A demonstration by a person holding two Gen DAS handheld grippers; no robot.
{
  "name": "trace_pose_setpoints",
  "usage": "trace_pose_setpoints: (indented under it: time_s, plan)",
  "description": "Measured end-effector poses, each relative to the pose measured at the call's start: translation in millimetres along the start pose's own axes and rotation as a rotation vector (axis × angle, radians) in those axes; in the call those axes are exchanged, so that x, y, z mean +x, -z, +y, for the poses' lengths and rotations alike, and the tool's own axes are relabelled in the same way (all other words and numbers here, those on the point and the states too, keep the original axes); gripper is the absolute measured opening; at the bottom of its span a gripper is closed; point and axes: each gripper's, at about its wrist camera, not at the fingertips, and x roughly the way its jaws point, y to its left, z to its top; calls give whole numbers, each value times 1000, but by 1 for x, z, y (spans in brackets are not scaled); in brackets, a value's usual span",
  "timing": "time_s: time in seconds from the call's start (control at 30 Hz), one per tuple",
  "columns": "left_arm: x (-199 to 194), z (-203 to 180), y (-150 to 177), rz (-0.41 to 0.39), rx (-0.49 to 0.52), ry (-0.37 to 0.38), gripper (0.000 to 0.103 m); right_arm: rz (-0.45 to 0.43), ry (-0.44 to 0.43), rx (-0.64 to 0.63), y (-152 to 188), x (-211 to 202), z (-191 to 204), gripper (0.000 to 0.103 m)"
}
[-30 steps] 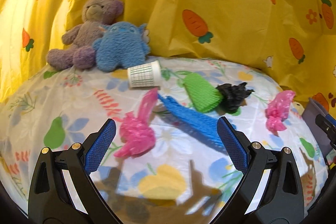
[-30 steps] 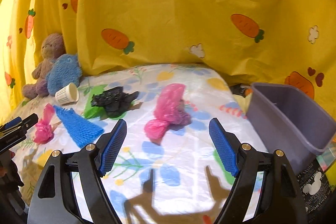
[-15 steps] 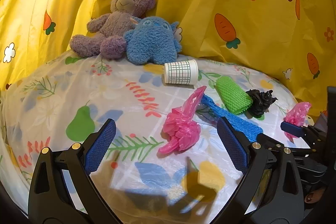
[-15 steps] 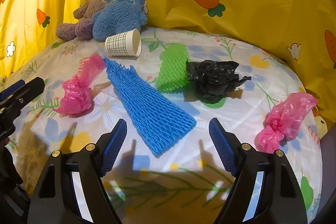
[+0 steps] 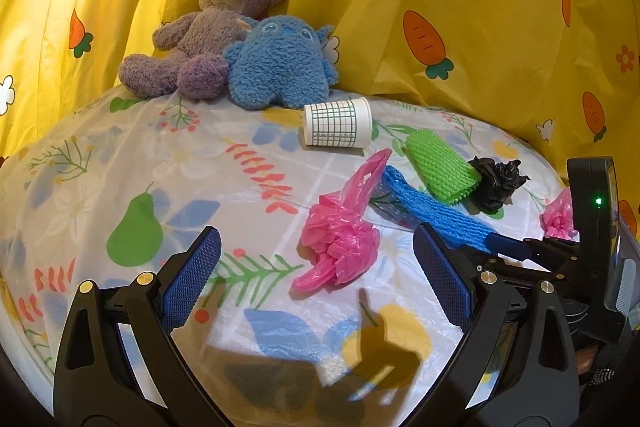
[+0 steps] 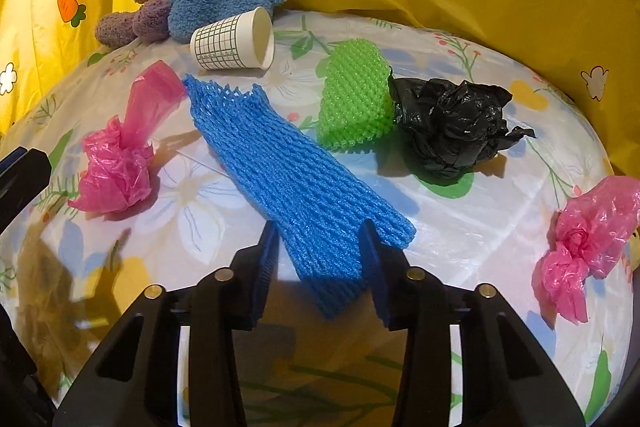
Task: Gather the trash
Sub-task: 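Grasp the blue mesh sleeve with the right gripper while the left grasps a pink bag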
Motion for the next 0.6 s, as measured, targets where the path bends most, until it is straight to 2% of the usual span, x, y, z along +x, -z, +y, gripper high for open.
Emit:
trace_pose_setpoints:
  time_s: [0.03, 0.1, 0.27, 0.43, 0.6]
  plan:
    - [2, 0, 0, 3, 2, 3, 95, -3, 1, 1, 0, -1, -1, 28]
    - [7, -1, 0, 17, 2, 6, 95, -10, -10, -2, 0, -2, -2, 10]
    - [20, -3, -3, 58, -3, 23, 94, -53, -26, 23, 2, -14, -8, 8]
    - [40, -4, -9, 117, -18, 45, 85, -128, -49, 69, 6, -43, -21, 8]
    - [59, -4, -8, 174, -15, 28, 75, -181, -62, 105, 17, -68, -37, 8]
